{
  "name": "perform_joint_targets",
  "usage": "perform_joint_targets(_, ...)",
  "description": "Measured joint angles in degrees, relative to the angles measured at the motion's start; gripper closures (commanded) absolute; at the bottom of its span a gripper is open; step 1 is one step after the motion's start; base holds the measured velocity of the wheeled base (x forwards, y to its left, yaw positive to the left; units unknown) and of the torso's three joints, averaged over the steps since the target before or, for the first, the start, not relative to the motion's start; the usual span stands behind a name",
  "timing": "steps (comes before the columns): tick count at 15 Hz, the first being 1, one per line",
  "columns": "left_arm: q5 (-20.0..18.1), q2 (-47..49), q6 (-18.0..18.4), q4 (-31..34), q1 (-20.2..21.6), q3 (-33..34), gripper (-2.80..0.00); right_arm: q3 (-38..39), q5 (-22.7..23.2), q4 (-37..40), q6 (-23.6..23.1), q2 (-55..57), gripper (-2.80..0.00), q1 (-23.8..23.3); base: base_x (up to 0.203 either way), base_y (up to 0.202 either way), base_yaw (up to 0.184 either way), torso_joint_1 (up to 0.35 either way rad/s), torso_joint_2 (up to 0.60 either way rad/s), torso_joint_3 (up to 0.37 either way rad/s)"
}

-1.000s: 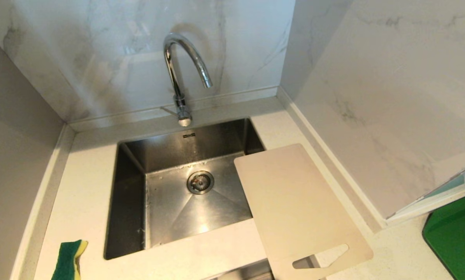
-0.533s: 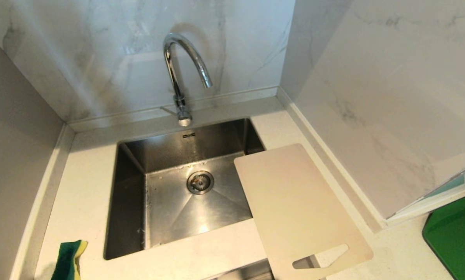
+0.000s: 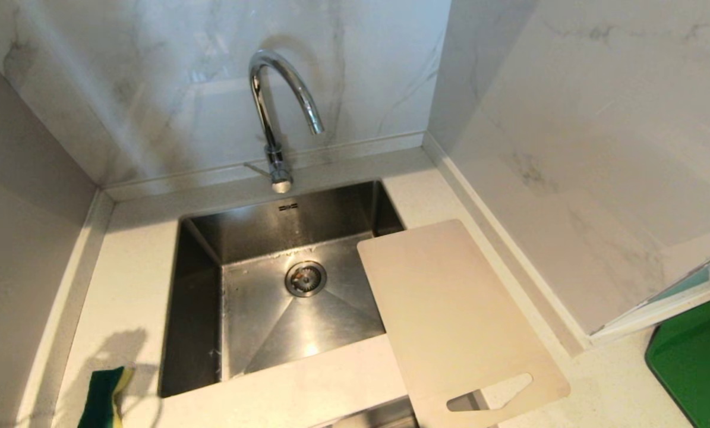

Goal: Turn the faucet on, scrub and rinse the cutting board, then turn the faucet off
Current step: Turn on the tap

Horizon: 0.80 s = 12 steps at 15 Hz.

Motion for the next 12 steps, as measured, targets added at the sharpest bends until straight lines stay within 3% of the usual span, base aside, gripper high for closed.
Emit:
perform_joint_targets(4,9.8,8.9,0.7,0.0,-9.9,-6.1,0.0,0.0,0.0,0.0,0.0,0.0,0.0,0.0,0.0,0.0,0.0,0.0,0.0,0.0)
perform_joint_targets(12,13.2,23.7,0.7,-0.2,-15.2,-14.7,0.0,0.0,0.0,0.0,0.0,0.0,0.0,0.0,0.0,0.0,0.0,0.0,0.0,0.0)
